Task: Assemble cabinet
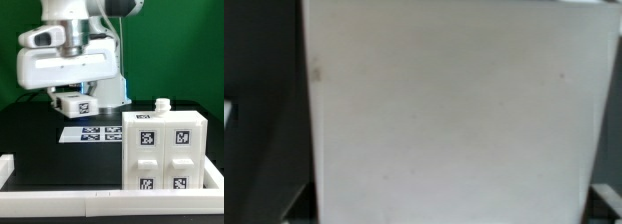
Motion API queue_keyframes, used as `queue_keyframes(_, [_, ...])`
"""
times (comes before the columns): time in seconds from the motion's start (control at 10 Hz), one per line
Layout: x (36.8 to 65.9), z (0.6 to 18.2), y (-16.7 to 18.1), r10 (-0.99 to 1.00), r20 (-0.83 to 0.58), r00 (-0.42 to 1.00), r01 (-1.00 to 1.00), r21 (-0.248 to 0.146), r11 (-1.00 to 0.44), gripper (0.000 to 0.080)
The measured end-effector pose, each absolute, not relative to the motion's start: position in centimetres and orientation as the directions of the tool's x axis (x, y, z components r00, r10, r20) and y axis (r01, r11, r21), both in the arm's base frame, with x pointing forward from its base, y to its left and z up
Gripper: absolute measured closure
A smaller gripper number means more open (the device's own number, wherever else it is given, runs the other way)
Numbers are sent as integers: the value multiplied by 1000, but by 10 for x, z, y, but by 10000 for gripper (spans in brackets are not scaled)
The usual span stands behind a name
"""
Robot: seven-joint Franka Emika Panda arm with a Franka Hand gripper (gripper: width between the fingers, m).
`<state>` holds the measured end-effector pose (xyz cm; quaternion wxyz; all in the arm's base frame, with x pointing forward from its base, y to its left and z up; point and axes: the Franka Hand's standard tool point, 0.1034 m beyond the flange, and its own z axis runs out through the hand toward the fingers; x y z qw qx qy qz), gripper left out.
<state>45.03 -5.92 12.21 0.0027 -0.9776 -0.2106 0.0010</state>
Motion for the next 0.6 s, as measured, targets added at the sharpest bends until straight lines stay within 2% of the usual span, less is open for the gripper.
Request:
queue_keyframes(0.3, [482,132,-26,363,-16,932,363,10,-932,242])
queue_keyframes(0.6, [480,130,-28,370,-20,929,370,9,-929,242])
